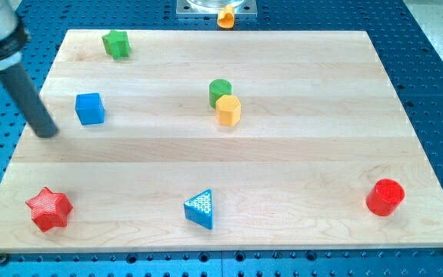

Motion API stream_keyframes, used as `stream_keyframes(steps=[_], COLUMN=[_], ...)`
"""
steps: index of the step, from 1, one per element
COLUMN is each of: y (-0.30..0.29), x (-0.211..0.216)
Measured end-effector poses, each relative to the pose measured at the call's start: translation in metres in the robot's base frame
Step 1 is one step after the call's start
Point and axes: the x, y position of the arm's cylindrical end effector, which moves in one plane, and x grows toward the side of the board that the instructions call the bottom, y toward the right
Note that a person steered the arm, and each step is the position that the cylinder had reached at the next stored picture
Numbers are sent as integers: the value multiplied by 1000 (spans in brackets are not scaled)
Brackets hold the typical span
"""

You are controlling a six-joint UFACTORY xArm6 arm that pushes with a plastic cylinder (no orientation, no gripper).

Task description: Place the cube diagonally to the red star

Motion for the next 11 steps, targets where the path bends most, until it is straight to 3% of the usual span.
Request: stream_keyframes(steps=[1, 3, 4, 6, 9, 11], y=[57, -39, -21, 117, 150, 149], x=[-2, 0, -25, -46, -89, -74])
